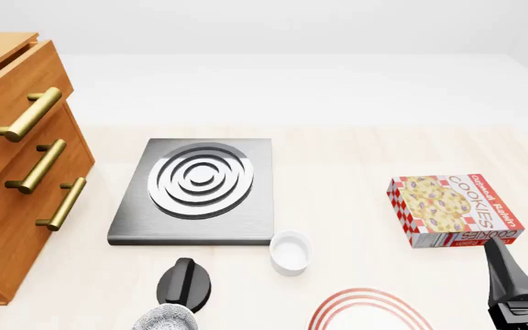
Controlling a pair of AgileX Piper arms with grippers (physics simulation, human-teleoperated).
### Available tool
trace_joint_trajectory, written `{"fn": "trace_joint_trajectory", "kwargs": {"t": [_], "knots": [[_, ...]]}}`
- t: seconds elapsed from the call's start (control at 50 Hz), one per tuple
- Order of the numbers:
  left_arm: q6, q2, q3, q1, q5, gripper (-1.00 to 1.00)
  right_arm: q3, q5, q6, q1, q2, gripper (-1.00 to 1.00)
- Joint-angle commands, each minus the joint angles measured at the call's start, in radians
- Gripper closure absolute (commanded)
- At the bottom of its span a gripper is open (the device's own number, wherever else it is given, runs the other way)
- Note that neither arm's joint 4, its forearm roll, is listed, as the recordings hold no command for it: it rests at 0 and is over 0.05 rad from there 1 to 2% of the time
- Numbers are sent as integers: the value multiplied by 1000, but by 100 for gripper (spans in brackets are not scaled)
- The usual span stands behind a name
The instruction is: Pick the akita bowl on the wooden cabinet and place it on the plate.
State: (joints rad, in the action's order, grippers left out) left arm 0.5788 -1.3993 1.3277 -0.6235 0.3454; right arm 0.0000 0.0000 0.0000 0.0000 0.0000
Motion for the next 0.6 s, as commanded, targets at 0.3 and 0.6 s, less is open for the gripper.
{"fn": "trace_joint_trajectory", "kwargs": {"t": [0.3,0.6], "knots": [[-15,-10,12,20,2,100,0,0,0,0,0,-100],[16,32,1,33,8,100,0,0,0,0,0,-100]]}}
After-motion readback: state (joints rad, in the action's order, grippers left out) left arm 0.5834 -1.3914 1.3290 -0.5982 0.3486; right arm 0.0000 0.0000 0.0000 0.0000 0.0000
